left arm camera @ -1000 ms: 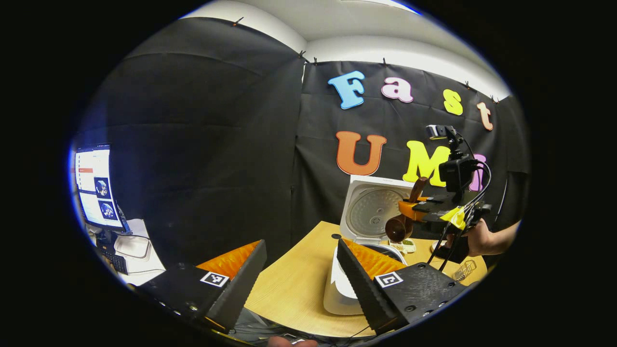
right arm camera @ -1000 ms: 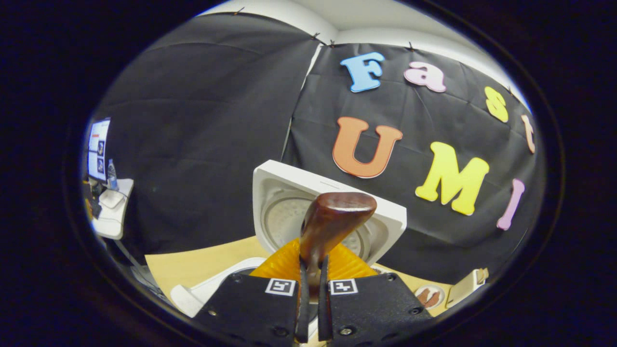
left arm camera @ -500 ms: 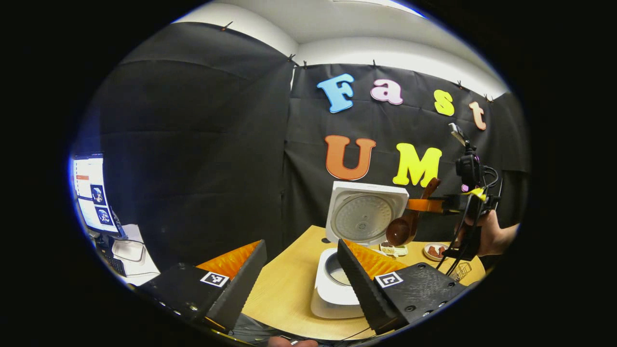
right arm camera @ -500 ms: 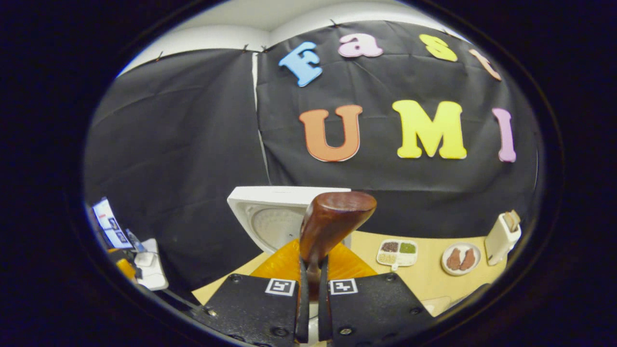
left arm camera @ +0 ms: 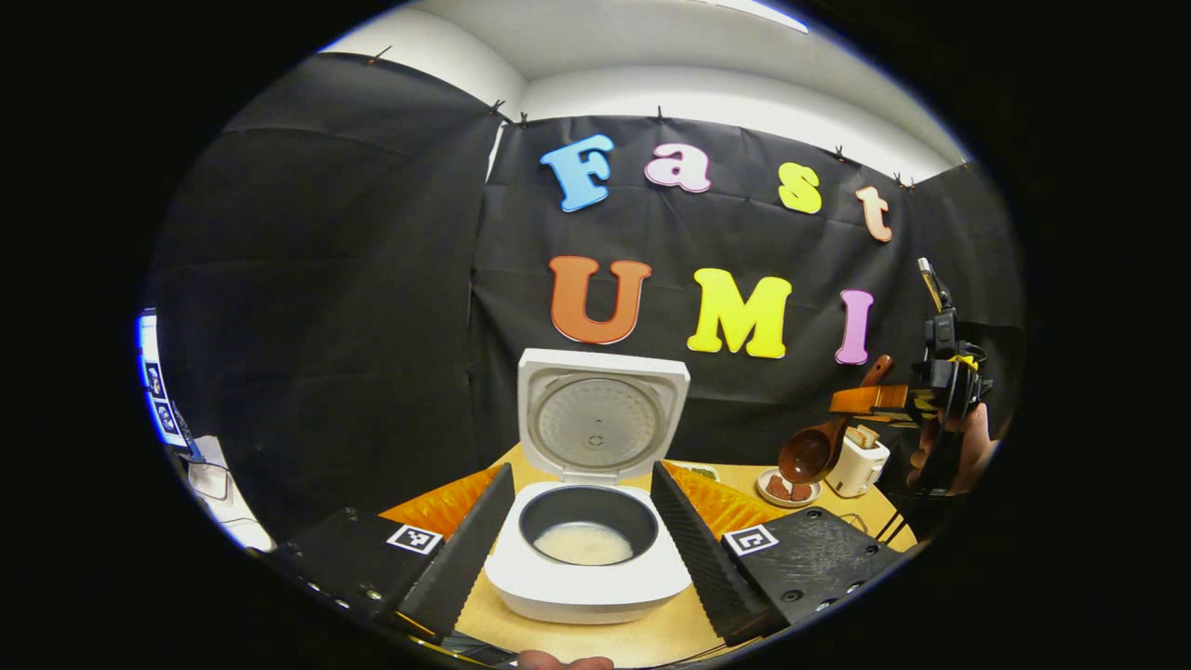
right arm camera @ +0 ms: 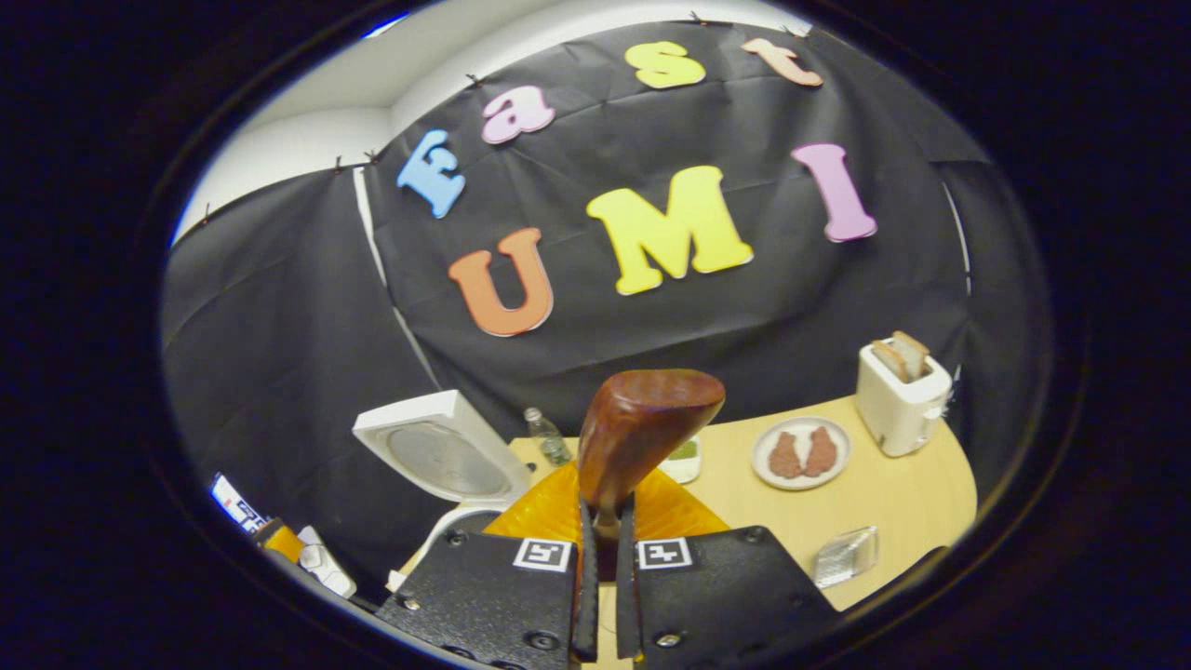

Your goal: Close the left gripper, press the button to open the rice cooker; take a wooden spoon from the chopstick holder with the right hand, scoop a spoonful of rice and pour it into the rice cooker, then put the wooden spoon back into the chopstick holder.

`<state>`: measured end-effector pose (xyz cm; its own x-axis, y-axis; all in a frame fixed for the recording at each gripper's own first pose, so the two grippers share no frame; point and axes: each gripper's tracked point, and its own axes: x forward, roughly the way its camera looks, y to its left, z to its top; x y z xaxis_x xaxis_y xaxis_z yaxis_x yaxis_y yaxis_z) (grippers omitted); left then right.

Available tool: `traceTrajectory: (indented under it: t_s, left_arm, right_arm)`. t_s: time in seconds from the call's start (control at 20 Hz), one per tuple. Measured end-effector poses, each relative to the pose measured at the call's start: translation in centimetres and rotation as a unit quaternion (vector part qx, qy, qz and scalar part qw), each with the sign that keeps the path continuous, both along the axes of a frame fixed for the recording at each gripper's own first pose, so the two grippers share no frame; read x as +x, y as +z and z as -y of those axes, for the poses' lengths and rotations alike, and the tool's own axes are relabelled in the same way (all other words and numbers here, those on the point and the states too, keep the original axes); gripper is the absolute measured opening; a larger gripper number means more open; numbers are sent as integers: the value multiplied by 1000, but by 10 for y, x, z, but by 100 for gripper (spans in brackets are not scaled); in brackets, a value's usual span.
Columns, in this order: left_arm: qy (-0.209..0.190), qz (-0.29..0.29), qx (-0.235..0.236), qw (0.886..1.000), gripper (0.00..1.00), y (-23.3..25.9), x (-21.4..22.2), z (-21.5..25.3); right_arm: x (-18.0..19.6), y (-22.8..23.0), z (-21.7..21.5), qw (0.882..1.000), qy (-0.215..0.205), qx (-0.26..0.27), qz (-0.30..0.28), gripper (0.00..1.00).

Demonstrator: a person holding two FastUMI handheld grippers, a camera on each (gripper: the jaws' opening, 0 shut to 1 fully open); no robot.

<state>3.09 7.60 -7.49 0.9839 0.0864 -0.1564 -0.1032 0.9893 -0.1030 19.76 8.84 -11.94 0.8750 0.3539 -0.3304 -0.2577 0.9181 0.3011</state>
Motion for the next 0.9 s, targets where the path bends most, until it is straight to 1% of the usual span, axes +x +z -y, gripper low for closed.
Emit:
traceTrajectory:
  t_s: [0.1, 0.2, 0.35, 0.45, 0.65, 0.9]
  left_arm:
    - [-17, 1, 2, 1000, 95, 4, 9, 22]
    - [-29, 1, 2, 1000, 94, 7, 17, 38]
    - [-45, -5, 3, 999, 94, 11, 25, 61]
    - [-53, -10, 5, 999, 95, 11, 31, 75]
    - [-61, -22, 22, 998, 95, 11, 37, 92]
    - [-55, -40, 39, 997, 95, 6, 42, 98]
  right_arm:
    - [-2, -5, 51, 1000, -31, -6, -5, 13]
    - [-2, -15, 101, 998, -62, -24, -9, 13]
    - [-5, -35, 156, 994, -98, -36, -21, 13]
    - [-2, -61, 181, 992, -114, -45, -35, 13]
    - [10, -111, 202, 989, -124, -50, -67, 13]
    - [25, -161, 205, 988, -114, -65, -85, 13]
